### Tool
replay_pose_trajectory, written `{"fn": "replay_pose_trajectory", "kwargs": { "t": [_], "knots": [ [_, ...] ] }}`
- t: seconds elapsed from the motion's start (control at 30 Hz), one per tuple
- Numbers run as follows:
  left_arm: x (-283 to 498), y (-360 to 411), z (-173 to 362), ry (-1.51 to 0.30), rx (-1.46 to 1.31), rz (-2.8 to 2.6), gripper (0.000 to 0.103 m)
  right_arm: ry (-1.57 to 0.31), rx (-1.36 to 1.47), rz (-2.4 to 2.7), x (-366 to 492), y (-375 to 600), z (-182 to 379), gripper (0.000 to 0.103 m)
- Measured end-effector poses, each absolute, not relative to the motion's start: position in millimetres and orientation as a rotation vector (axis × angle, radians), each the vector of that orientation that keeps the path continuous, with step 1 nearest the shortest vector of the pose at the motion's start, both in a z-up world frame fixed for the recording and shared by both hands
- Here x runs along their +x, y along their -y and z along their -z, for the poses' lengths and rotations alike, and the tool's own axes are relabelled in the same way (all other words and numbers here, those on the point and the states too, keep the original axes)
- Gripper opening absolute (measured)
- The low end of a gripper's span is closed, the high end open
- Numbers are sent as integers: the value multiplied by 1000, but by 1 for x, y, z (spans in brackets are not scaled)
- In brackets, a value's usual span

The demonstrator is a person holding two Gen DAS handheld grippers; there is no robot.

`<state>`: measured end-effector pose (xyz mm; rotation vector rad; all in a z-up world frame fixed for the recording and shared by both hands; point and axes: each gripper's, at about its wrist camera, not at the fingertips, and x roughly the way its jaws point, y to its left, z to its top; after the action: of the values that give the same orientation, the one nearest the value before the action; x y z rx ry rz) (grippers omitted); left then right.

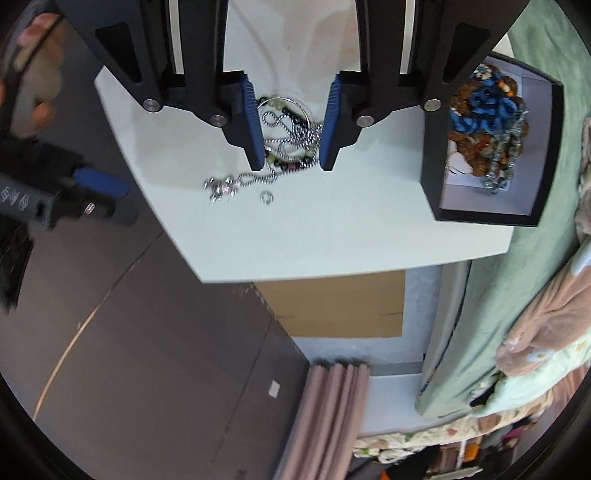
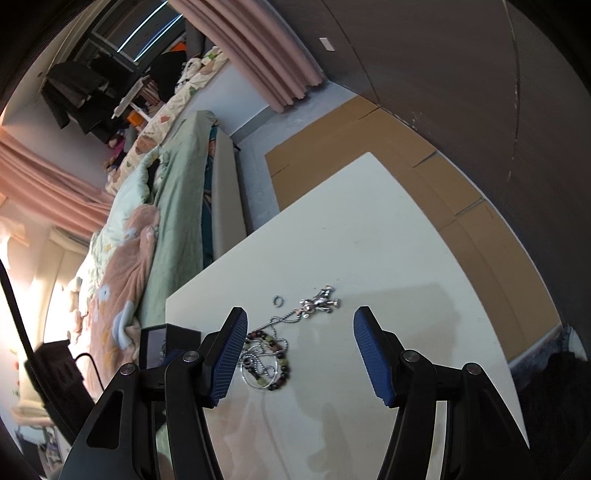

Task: Organize jewelry
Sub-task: 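Lower the left tool onto the silver chains and close on them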

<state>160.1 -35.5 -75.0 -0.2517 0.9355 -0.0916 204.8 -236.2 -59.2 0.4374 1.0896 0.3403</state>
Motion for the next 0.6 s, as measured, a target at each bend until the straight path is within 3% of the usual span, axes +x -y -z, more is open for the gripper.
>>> {"fn": "replay_pose_trajectory", "kwargs": {
  "t": [0.4,0.6],
  "knots": [
    [174,57,109,-1017,-103,37,29,-1117,447,-334,207,244,63,61],
    [180,60,118,-1031,-79,19,10,-1122,447,-333,207,243,63,61]
  ]
}}
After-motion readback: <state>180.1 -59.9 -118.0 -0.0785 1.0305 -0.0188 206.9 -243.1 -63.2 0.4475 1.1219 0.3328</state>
